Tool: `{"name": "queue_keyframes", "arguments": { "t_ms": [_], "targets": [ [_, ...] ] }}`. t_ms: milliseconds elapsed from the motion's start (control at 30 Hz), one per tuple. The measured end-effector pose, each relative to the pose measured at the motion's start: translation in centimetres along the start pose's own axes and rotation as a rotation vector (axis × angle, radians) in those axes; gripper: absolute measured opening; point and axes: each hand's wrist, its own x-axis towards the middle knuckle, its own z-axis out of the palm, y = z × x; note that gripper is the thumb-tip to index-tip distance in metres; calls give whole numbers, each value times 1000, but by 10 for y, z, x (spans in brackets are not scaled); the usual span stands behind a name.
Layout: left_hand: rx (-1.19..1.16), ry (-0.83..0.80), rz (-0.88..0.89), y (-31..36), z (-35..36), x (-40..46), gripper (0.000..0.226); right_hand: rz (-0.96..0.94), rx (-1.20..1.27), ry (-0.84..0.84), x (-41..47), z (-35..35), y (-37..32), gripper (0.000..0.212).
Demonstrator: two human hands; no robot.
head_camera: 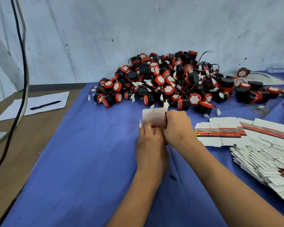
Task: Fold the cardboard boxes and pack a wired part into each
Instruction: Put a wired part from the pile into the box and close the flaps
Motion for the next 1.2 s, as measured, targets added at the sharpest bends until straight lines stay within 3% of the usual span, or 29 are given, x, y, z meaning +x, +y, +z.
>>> {"name": "queue_keyframes", "arguments": {
  "t_ms": [133,200,333,400,567,700,933,1033,1133,1200],
  "targets": [
    [22,-45,-37,4,3,1,17,-8,-45,-70,0,-7,0,23],
    [34,-52,-13,5,2,0,18,-33,-61,-29,1,-17,0,24],
    [63,-46,68,5,4,-2,22,-80,82,9,5,-37,-12,15],
    [72,-44,95,3,6,-2,22,-81,28,-15,9,-40,-22,9],
    [10,-83,63,2,9,0,36,-82,-135,5,10,-32,-31,32],
    [8,-127,68,2,10,1,42,-144,-92,-77,8,-17,-28,15],
    [-18,-116,32,2,11,-3,35,-349,-100,-202,20,-14,-24,13],
    [-76,-89,-6,4,11,-3,40,-389,-130,-223,21,-11,-24,35],
    [-64,-74,-23,4,12,-9,46,-339,-116,-217,19,-6,-27,43],
    [-81,-80,-34,3,12,-10,46,-267,-99,-196,16,-4,-32,29]
  ]
}}
